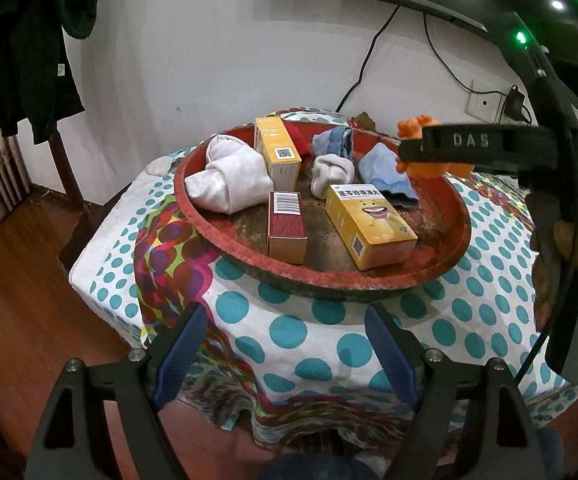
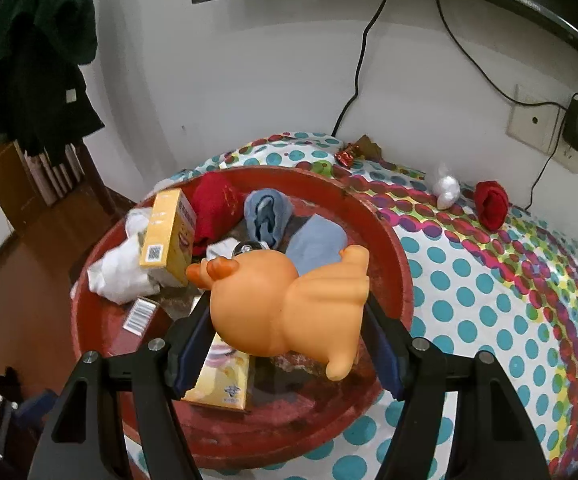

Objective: Organize objects

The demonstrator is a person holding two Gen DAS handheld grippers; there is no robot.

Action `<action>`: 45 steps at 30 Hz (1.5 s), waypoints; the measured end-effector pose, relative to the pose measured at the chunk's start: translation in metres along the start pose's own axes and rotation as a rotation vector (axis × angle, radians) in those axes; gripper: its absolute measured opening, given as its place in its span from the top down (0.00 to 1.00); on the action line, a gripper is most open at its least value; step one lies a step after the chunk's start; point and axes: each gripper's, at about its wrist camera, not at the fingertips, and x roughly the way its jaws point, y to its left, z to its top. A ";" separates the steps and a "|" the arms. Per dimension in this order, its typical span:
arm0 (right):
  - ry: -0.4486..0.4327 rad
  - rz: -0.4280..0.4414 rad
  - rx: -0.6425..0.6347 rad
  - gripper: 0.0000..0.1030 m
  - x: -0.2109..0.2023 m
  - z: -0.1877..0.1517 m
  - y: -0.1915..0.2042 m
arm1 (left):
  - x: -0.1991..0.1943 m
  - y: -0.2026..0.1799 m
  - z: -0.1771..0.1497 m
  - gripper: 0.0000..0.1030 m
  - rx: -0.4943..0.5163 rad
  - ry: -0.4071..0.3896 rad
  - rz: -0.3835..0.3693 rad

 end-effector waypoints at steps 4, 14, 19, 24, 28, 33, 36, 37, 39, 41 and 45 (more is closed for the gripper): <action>0.026 -0.016 0.022 0.35 0.005 -0.008 -0.010 | 0.002 0.001 -0.001 0.19 0.000 0.008 0.001; 0.089 -0.053 -0.085 0.35 0.023 -0.021 -0.016 | 0.010 0.001 -0.004 0.19 0.008 0.031 -0.001; 0.089 -0.067 -0.162 0.34 0.030 -0.025 -0.011 | 0.015 0.001 -0.006 0.19 0.011 0.044 -0.001; 0.101 -0.055 -0.176 0.34 0.040 -0.027 -0.004 | 0.017 0.000 -0.006 0.19 0.014 0.051 -0.001; 0.095 -0.040 -0.175 0.29 0.042 -0.031 -0.002 | 0.018 0.001 -0.006 0.19 0.012 0.050 0.004; 0.065 -0.051 -0.146 0.23 0.027 -0.031 0.001 | 0.014 -0.001 -0.006 0.18 0.020 0.038 0.025; -0.053 -0.050 -0.071 0.01 -0.011 -0.029 -0.006 | 0.005 -0.003 -0.005 0.17 0.020 0.006 0.047; -0.100 -0.054 -0.034 0.00 -0.028 -0.028 -0.011 | 0.002 -0.004 -0.005 0.17 0.020 -0.004 0.055; -0.161 -0.058 0.028 0.00 -0.051 -0.031 -0.019 | -0.011 -0.008 -0.005 0.17 0.023 -0.039 0.082; -0.174 -0.102 0.056 0.00 -0.062 -0.036 -0.022 | -0.024 -0.013 -0.004 0.17 0.029 -0.070 0.116; -0.179 -0.158 0.082 0.00 -0.081 -0.055 -0.014 | -0.052 -0.014 -0.008 0.17 -0.016 -0.132 0.079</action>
